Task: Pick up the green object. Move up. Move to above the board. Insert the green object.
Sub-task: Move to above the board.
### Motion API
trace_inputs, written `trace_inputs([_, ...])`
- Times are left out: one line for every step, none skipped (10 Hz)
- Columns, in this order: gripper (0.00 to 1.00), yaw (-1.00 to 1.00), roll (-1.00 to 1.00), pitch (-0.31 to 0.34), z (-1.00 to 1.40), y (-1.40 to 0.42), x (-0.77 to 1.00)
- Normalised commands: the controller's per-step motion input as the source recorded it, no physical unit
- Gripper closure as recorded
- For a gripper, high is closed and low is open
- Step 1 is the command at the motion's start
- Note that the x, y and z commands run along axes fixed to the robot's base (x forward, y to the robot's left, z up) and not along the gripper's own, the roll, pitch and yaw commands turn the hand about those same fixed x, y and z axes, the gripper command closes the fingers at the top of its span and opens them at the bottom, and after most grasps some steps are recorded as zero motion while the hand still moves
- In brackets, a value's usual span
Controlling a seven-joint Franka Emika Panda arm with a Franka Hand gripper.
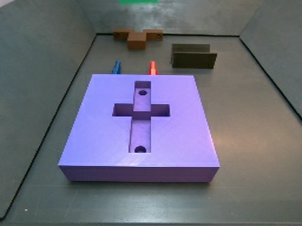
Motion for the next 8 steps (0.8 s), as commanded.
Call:
trace_inputs([1.0,0.0,0.0,0.097,0.67,0.0,0.02])
trace_inputs([1.0,0.0,0.01,0.076,0.26,0.0,0.02])
trace_inputs([1.0,0.04,0.05,0.36,0.18,-1.4,-0.05])
trace_inputs([1.0,0.04,0.05,0.365,0.18,-1.4,-0.05])
trace_inputs([1.0,0.02,0.07,0.248,0.18,-1.4,-0.04])
trace_inputs([1.0,0.02,0.04,0.201,0.19,-1.4,-0.04])
trace_inputs([1.0,0.02,0.02,0.131,0.19,-1.4,-0.03])
trace_inputs([1.0,0.02,0.01,0.105,0.19,-1.4,-0.02])
